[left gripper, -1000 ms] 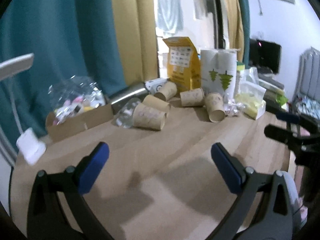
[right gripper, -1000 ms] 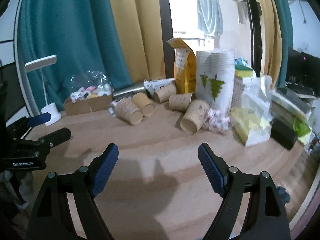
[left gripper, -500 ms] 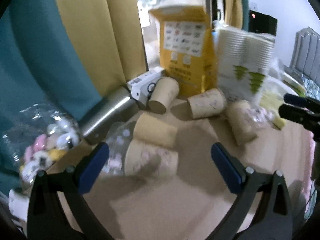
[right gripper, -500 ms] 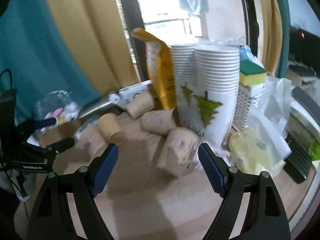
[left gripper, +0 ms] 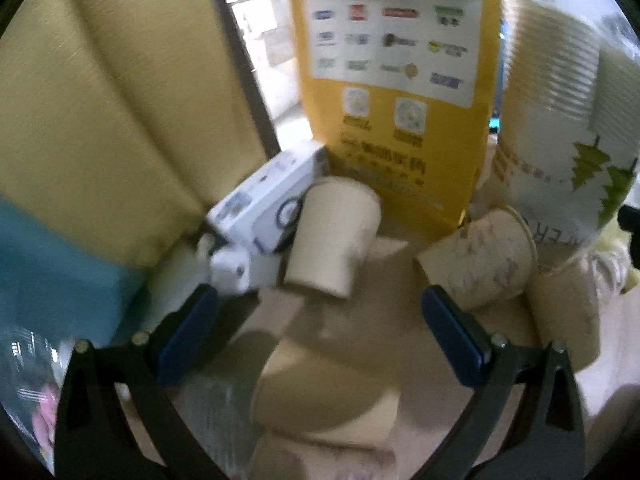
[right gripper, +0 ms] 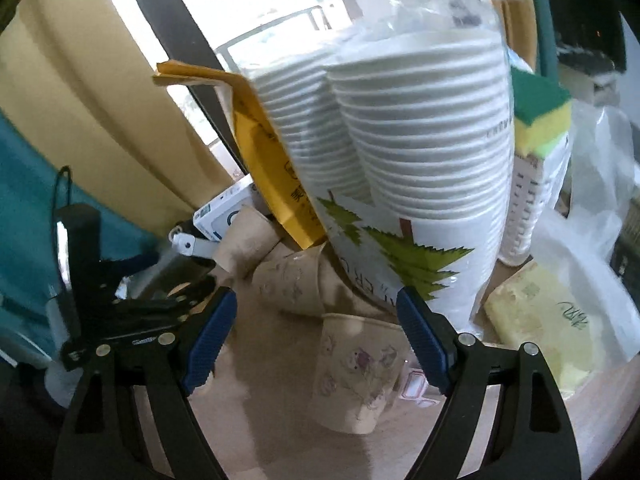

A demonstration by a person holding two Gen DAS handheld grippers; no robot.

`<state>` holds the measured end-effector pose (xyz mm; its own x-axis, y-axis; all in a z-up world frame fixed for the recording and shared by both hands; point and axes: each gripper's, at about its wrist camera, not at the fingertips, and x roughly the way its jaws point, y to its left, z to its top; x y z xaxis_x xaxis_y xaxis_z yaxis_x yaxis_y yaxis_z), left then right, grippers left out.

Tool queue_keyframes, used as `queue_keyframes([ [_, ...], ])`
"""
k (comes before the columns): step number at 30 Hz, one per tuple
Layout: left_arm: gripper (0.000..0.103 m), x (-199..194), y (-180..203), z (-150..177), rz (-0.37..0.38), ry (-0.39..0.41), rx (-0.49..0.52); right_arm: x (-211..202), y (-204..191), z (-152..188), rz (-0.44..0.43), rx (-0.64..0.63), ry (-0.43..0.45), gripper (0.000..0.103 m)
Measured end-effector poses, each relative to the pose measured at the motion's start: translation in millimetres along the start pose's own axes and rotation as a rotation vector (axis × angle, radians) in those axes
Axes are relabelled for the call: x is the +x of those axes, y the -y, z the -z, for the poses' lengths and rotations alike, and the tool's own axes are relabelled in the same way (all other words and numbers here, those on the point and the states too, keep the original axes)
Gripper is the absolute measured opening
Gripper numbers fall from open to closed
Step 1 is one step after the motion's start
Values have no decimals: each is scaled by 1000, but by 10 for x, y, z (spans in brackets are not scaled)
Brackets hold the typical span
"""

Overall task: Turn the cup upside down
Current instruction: 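Reach the left tool into the cup cluster and grasp a tan paper cup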

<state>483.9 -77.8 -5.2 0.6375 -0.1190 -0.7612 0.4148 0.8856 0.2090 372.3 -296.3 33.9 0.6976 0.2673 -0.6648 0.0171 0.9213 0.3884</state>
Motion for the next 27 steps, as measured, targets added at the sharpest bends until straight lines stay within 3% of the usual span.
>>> queue_keyframes([
  [2, 103, 144, 92, -91, -14, -29, 64, -12, 40, -15, -10, 14, 1, 84],
  [7, 102, 395, 101, -210, -93, -78, 116, -108, 172, -45, -34, 47, 3, 85],
  [11, 100, 581, 92, -269, -86, -137, 149, -184, 226, -51, -42, 43, 15, 85],
  [12, 96, 649, 94, -276, -82, -156, 154, -199, 226, -43, -45, 41, 18, 85],
  [17, 93, 831, 139, -281, -74, -172, 176, -316, 227, -2, -51, 20, 21, 85],
  [21, 77, 922, 135, -333, -80, -205, 176, -204, 178, 20, -39, 1, 23, 85],
  [23, 75, 965, 133, -381, -79, -212, 171, -221, 193, 37, -40, -3, 22, 85],
  [25, 63, 992, 145, -399, -67, -222, 178, -227, 184, 58, -38, -4, 22, 85],
  [27, 62, 1001, 173, -423, -66, -222, 178, -182, 174, 78, -37, -7, 14, 85],
])
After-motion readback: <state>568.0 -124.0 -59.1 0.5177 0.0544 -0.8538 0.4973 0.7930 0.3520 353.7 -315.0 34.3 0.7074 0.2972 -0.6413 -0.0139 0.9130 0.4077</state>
